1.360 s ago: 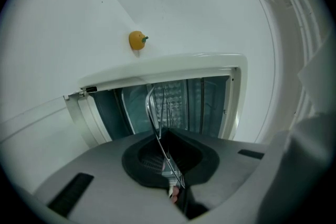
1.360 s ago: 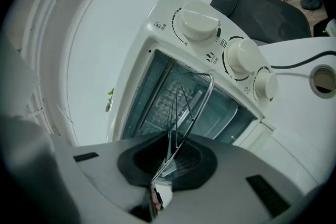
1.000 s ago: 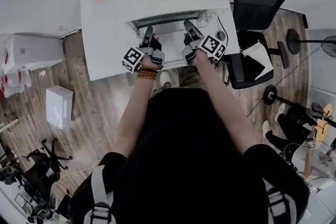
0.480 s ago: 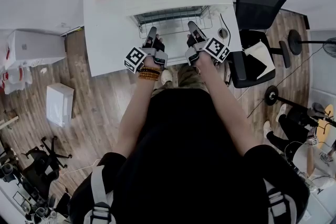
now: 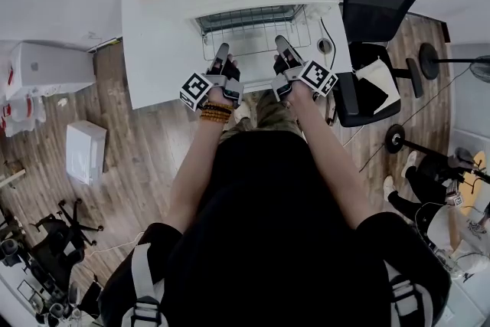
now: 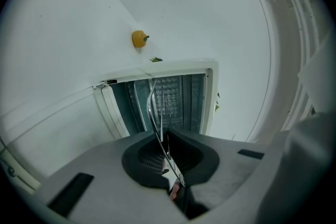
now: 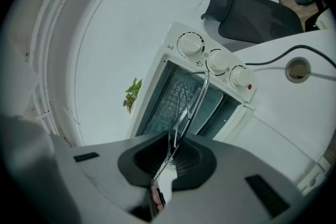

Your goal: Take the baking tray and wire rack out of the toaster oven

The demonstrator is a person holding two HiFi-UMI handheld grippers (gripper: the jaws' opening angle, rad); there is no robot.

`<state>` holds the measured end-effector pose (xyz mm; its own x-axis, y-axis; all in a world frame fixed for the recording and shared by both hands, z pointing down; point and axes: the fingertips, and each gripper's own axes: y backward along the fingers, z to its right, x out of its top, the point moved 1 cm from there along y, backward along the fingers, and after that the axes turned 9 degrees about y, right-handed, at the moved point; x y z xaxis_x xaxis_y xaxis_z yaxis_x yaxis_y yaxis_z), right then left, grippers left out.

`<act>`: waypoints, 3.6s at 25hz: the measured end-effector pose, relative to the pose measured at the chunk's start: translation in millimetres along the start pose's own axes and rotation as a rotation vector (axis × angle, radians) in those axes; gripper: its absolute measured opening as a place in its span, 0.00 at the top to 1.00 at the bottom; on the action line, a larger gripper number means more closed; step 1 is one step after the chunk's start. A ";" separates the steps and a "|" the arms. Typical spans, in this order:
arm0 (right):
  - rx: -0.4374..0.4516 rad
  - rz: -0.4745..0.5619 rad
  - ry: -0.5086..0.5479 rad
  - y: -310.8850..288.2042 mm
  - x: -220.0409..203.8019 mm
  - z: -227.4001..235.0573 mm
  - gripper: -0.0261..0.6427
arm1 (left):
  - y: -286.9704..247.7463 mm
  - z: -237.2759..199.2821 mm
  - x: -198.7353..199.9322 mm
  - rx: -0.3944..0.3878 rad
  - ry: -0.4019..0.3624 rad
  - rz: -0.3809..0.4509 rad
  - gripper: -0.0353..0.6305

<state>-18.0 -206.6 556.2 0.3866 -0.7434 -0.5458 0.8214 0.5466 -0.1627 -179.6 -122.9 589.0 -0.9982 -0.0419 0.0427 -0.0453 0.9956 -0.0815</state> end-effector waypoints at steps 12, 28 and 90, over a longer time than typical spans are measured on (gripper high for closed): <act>0.015 -0.003 -0.033 24.6 -14.7 -5.2 0.90 | 24.6 2.2 -12.2 -0.015 0.024 -0.025 0.91; 0.015 0.004 -0.199 68.5 -65.2 -2.9 0.91 | 73.4 1.6 -31.6 -0.031 0.007 -0.134 0.91; 0.313 -0.647 -0.003 10.1 -240.0 -92.2 0.91 | 262.1 -43.6 66.5 0.055 -0.024 0.341 0.91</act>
<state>-141.2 12.8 609.7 -0.2179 -0.8825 -0.4168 0.9678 -0.1401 -0.2094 -256.2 139.0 613.9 -0.9569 0.2896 -0.0193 0.2894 0.9468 -0.1406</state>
